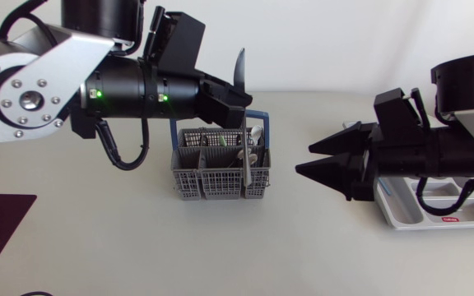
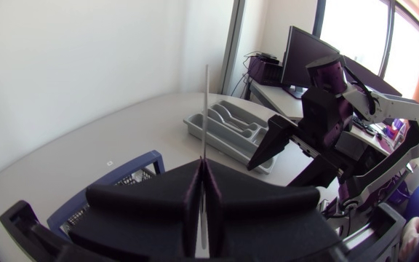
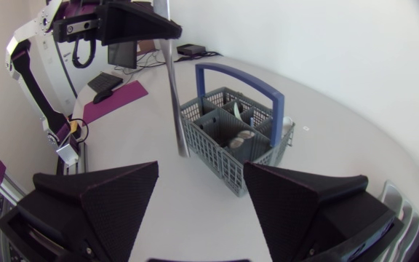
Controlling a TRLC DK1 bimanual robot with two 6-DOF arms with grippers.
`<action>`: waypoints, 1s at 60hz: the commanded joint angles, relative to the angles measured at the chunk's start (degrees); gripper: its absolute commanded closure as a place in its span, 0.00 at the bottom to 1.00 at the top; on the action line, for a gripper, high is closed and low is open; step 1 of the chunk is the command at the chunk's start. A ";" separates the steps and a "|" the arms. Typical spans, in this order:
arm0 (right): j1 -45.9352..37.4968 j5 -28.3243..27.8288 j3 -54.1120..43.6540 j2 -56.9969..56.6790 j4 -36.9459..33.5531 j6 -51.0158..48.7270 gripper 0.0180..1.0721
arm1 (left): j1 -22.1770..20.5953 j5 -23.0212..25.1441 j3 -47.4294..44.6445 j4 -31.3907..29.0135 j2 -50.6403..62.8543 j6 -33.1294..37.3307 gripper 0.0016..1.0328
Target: Sort the cutlery from the basket into the organizer compartments.
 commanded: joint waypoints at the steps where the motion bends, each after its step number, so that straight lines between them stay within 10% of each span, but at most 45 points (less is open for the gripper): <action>1: 2.36 -0.83 0.44 2.31 1.93 2.31 0.20 | 0.28 2.06 2.99 -0.07 1.39 -2.85 0.97; 42: 11.77 0.58 4.13 13.38 9.48 4.42 0.21 | -0.25 8.56 3.70 -0.78 2.88 -7.15 0.97; 60: 12.47 1.02 4.13 15.84 11.59 5.29 0.82 | 0.19 9.09 3.61 -0.78 2.70 -7.51 0.97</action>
